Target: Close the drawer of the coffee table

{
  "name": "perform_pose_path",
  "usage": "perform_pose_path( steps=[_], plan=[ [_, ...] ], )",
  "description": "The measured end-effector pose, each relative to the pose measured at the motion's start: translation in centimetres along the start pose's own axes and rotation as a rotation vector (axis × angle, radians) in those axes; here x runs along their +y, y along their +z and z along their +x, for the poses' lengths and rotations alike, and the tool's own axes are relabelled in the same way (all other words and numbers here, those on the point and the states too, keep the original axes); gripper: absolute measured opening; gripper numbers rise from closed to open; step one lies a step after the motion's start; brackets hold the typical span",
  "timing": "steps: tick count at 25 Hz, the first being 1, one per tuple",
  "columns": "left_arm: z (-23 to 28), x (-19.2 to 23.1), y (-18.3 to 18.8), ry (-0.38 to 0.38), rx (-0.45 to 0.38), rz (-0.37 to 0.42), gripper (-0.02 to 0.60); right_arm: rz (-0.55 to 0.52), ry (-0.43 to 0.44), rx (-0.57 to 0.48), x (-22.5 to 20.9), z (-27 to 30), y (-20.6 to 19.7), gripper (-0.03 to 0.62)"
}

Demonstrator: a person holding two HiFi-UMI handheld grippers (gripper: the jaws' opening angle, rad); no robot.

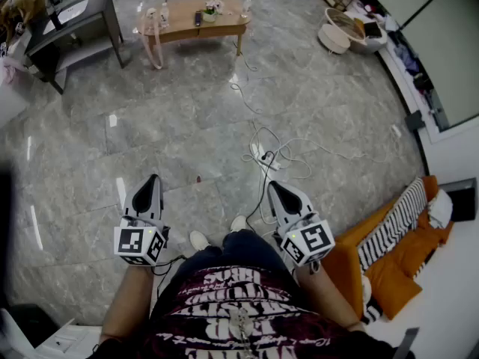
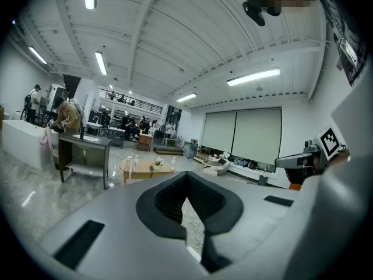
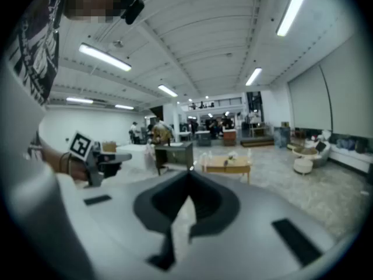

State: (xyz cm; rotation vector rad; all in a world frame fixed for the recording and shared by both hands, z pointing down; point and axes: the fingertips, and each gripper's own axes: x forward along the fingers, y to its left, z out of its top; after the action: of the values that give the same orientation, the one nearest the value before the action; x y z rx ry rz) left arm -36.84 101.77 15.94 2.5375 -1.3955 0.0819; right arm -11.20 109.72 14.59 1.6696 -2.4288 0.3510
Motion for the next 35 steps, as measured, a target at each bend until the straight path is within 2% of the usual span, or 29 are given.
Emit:
perform_pose_path(
  steps=[6,13,20,24,30,35],
  plan=[
    [-0.5,-1.3,-1.0,-0.003,0.030,-0.001,0.021,0.045,0.031,-0.026,-0.5,-1.4,1.0,0.034],
    [-1.2,0.2,-2.6,0.095,0.080,-0.016,0.021,0.162,0.017,-0.012,-4.6,-2.2,-0.2,0.035],
    [0.2,1.4,-2.8,0.202,0.129,-0.021,0.021,0.219,0.091,0.028,-7.3,1.0,-1.6,0.035],
    [3.8,0.7,-1.7,0.199,0.133,-0.010,0.021,0.228,0.120,0.008,-9.5,3.5,-0.9,0.035],
    [11.3,-1.6,1.8,0.146,0.107,0.028,0.021,0.246,0.168,-0.039,-13.3,6.7,1.2,0.035],
    [15.2,-3.1,3.8,0.161,0.066,0.015,0.021,0.262,0.180,-0.072,-17.5,8.5,2.7,0.035]
  ],
)
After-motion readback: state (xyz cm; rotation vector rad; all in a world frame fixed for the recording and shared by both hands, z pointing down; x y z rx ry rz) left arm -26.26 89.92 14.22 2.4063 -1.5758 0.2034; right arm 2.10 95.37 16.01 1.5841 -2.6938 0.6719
